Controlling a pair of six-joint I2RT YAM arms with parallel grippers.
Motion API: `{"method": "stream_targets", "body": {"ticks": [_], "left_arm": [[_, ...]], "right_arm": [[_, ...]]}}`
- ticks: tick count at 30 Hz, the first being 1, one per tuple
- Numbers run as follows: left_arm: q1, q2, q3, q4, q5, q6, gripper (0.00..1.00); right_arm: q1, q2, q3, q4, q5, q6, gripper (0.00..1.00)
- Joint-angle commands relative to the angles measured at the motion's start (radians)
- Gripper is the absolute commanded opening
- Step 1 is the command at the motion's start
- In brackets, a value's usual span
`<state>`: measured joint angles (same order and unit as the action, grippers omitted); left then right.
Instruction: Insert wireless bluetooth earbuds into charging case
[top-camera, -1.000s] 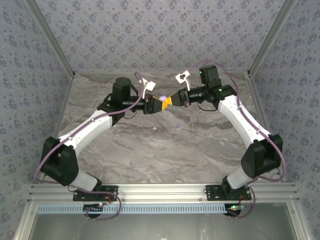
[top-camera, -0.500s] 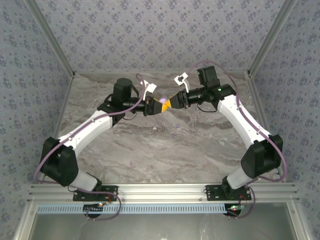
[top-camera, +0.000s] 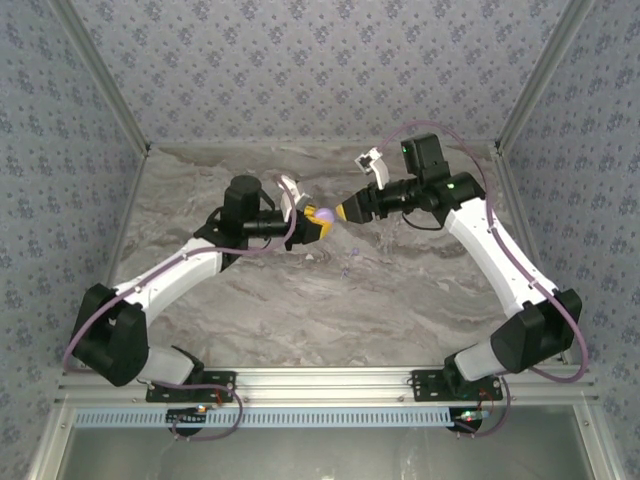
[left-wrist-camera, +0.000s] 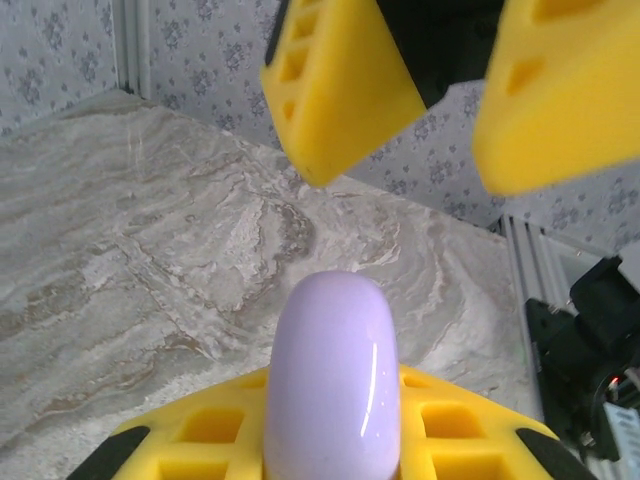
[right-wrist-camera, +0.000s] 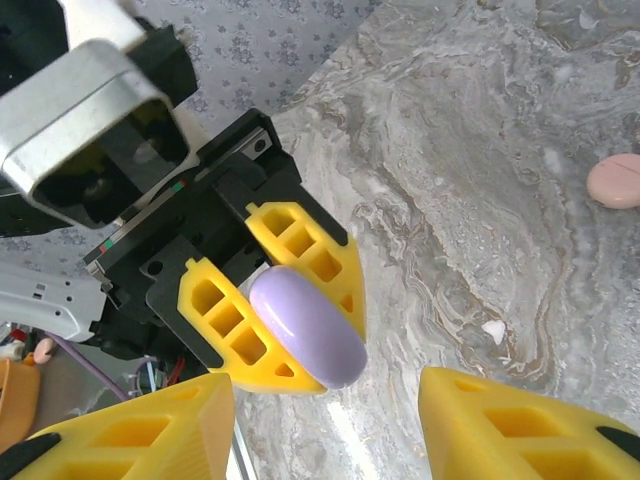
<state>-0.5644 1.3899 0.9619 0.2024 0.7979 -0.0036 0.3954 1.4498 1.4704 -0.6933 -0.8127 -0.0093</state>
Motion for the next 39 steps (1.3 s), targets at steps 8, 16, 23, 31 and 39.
{"method": "stream_targets", "body": {"ticks": [8,16,23,31,39], "left_arm": [[-0.018,-0.048,-0.031,0.122,0.050,0.155,0.06],[-0.032,-0.053,-0.030,0.119,0.077,0.165,0.05],[-0.041,-0.052,-0.026,0.112,0.090,0.168,0.05],[-0.051,-0.059,-0.025,0.098,0.107,0.181,0.03],[-0.062,-0.063,-0.020,0.074,0.114,0.199,0.03]], "right_arm": [[0.067,-0.019,0.001,-0.088,0.036,-0.082,0.55],[0.079,-0.005,0.003,-0.089,0.067,-0.084,0.56],[0.081,0.013,0.019,-0.093,0.102,-0.080,0.57],[0.080,0.019,0.024,-0.081,0.193,-0.052,0.57],[0.074,0.018,0.027,-0.059,0.263,-0.025,0.57]]}}
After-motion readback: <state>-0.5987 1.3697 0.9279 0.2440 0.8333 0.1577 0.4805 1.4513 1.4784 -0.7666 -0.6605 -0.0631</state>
